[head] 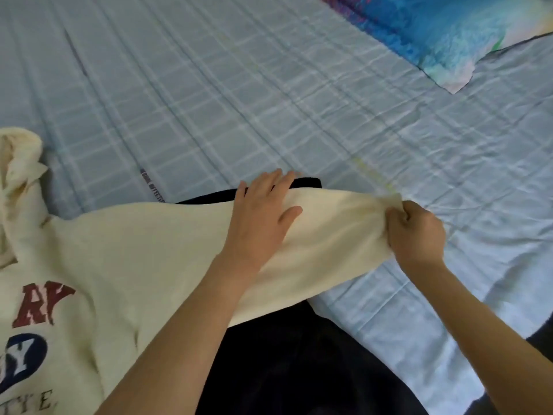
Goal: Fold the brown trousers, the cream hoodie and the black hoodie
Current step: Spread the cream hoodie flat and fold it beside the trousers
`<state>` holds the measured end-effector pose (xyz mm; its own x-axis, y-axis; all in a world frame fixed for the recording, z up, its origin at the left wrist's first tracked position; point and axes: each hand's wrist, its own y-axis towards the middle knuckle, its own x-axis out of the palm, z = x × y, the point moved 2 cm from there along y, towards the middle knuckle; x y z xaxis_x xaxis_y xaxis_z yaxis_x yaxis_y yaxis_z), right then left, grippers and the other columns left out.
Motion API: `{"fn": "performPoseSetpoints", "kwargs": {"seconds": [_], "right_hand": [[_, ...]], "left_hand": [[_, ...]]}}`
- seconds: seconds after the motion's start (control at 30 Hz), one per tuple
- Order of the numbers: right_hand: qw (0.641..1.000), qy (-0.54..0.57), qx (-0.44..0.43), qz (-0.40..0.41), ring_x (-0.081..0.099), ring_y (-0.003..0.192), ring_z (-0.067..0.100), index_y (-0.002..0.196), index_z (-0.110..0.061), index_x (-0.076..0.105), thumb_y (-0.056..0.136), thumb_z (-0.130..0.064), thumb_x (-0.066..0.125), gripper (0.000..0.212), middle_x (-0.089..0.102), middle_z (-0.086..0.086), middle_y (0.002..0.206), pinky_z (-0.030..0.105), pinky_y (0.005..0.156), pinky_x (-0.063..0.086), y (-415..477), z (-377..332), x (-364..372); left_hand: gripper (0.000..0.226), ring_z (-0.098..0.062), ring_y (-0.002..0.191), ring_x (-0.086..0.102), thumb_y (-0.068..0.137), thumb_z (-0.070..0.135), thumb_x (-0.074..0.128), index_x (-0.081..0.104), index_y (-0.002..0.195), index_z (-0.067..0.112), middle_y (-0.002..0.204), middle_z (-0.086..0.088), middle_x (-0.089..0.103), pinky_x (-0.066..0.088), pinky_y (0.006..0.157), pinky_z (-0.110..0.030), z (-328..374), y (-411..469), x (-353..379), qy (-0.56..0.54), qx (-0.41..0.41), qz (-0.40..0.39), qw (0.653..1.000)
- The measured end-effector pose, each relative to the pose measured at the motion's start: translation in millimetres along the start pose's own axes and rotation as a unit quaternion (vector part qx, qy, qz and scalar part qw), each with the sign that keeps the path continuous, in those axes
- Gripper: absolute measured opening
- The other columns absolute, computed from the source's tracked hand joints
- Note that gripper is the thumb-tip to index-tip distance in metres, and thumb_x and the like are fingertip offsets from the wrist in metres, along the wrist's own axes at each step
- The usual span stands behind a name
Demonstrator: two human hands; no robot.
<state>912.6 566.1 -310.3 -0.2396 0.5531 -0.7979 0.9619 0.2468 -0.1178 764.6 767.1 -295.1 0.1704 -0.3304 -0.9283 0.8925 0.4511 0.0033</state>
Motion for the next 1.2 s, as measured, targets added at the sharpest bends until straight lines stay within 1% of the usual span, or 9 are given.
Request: {"fn": "performPoseSetpoints", "kwargs": {"seconds": [0.07,0.1,0.17,0.33,0.57,0.7,0.87,1.07,1.2], "right_hand": [[0.996,-0.082,-0.032,0.004,0.049,0.123,0.042,0.133,0.002,0.053,0.098,-0.015,0.051,0.039,0.054,0.027,0.135,0.044,0.1,0.037,-18.8,-20.5,16.2],[0.991,-0.112,-0.068,0.021,0.034,0.14,0.042,0.148,-0.002,0.04,0.097,-0.02,0.051,0.055,0.039,0.023,0.152,0.048,0.115,0.026,-31.7,-34.1,25.6],[0.977,-0.138,-0.15,0.06,0.013,0.151,0.039,0.157,-0.012,0.027,0.097,-0.033,0.044,0.065,0.022,0.013,0.164,0.051,0.122,0.006,-63.6,-72.4,44.5],[0.925,-0.077,-0.333,-0.165,0.004,0.155,0.02,0.156,-0.032,0.029,0.105,-0.043,0.019,0.053,0.02,-0.007,0.165,0.043,0.124,-0.001,-119.9,-108.4,122.7],[0.922,-0.16,-0.31,-0.168,0.015,0.153,0.019,0.154,-0.028,0.036,0.102,-0.036,0.022,0.054,0.029,-0.005,0.163,0.042,0.124,0.006,-107.2,-84.0,145.6],[0.917,-0.169,-0.323,-0.16,0.015,0.153,0.029,0.155,-0.017,0.034,0.104,-0.031,0.027,0.054,0.027,0.006,0.164,0.047,0.124,0.007,-133.7,-108.8,122.8],[0.869,0.004,-0.425,-0.253,0.012,0.152,0.011,0.156,-0.025,0.028,0.104,-0.038,0.023,0.054,0.025,-0.011,0.159,0.026,0.123,0.0,-273.9,-155.4,133.0],[0.779,-0.239,-0.496,-0.301,-0.007,0.155,0.023,0.16,-0.029,0.01,0.107,-0.041,0.017,0.054,0.003,-0.004,0.168,0.041,0.124,-0.009,-339.3,-134.3,194.1],[0.844,-0.051,-0.446,-0.293,0.027,0.148,0.025,0.149,-0.014,0.044,0.106,-0.03,0.035,0.047,0.034,0.008,0.159,0.03,0.123,0.015,-357.9,-128.2,168.4]], "left_hand": [[0.055,-0.024,0.148,0.027,0.103,0.044,0.033,0.034,0.153,0.021,0.158,0.0,0.035,0.015,0.121,-0.05,-21.9,-42.0,-10.0,0.038,-0.021,0.067,0.997],[0.057,-0.025,0.149,0.024,0.103,0.047,0.026,0.033,0.153,0.021,0.16,0.002,0.032,0.012,0.121,-0.051,-34.5,-65.2,-13.3,0.06,-0.051,0.072,0.994],[0.062,-0.022,0.152,0.014,0.101,0.052,0.015,0.026,0.156,0.025,0.163,0.004,0.023,0.004,0.122,-0.05,-56.0,-101.9,-12.1,0.084,-0.118,0.017,0.989],[0.071,-0.017,0.153,0.0,0.094,0.054,-0.003,0.017,0.157,0.028,0.164,0.01,0.015,-0.006,0.122,-0.048,-71.5,-116.5,27.0,0.057,-0.171,-0.079,0.98],[0.057,-0.019,0.153,-0.002,0.104,0.046,0.02,0.015,0.158,0.027,0.166,0.007,0.01,-0.007,0.122,-0.046,-74.8,-112.8,27.6,0.03,-0.143,-0.106,0.984],[0.054,-0.021,0.152,0.012,0.104,0.038,0.025,0.026,0.156,0.022,0.163,0.004,0.024,0.006,0.124,-0.046,-70.0,-184.7,-30.6,-0.017,-0.165,-0.01,0.986],[0.053,-0.026,0.147,0.029,0.102,0.035,0.028,0.037,0.151,0.015,0.156,-0.005,0.039,0.022,0.118,-0.053,-96.7,-313.2,-66.1,0.053,-0.291,0.127,0.947],[0.052,-0.014,0.153,-0.006,0.105,0.045,0.006,-0.01,0.151,0.029,0.161,0.01,-0.009,-0.006,0.123,-0.032,-135.0,-400.1,-17.5,-0.014,-0.335,-0.063,0.94],[0.056,-0.013,0.151,0.015,0.105,0.046,0.02,0.025,0.156,0.022,0.162,0.006,0.025,0.01,0.123,-0.035,-128.7,-459.1,-14.9,-0.097,-0.288,0.059,0.951]]}}
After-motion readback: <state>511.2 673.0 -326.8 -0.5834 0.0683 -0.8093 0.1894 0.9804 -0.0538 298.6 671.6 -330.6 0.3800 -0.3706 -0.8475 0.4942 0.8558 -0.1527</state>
